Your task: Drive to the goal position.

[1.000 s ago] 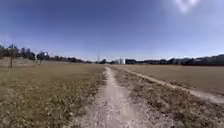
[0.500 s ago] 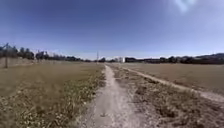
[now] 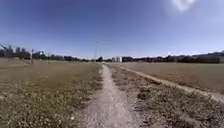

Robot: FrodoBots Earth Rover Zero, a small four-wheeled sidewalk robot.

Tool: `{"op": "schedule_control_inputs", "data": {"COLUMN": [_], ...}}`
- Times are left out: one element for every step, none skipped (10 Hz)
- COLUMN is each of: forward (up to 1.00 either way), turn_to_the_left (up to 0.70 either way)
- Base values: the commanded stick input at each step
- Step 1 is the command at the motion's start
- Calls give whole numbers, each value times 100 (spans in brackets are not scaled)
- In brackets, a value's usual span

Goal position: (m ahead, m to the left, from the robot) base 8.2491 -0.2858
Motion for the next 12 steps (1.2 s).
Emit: {"op": "schedule_control_inputs", "data": {"forward": [70, 70, 70, 70, 70, 70, 70, 70, 70, 70, 70, 70], "turn_to_the_left": [0, 0, 0, 0, -25, -34, -32, -30, -4, 0, -8, -17]}}
